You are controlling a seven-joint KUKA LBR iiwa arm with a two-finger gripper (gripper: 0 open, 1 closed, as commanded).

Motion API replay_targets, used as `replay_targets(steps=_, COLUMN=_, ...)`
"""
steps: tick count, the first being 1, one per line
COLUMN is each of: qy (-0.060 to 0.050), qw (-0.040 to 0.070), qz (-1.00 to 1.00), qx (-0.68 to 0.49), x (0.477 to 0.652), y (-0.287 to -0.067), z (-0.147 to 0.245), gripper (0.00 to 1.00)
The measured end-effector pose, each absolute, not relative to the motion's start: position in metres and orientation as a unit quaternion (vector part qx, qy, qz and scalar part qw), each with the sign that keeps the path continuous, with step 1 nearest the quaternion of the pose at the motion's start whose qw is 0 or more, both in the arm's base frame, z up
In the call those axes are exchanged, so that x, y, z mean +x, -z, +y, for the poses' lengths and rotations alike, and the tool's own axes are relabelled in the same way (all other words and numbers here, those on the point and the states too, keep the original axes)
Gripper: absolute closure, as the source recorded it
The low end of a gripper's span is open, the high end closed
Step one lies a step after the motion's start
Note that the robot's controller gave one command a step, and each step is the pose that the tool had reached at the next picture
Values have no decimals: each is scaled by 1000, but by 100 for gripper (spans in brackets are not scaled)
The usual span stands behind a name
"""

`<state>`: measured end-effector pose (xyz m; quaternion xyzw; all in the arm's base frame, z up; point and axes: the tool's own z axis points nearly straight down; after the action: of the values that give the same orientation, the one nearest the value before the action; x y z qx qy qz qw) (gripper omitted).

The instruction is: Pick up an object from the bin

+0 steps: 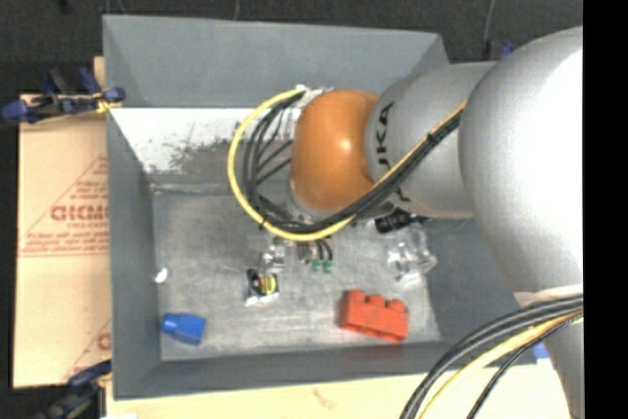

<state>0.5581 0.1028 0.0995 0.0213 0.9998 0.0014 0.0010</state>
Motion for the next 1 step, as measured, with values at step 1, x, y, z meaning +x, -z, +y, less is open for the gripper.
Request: replay_targets(steps=1, qy=0, qw=7, qz=998, qx=-67, x=562, y=-270, z=117, gripper=100)
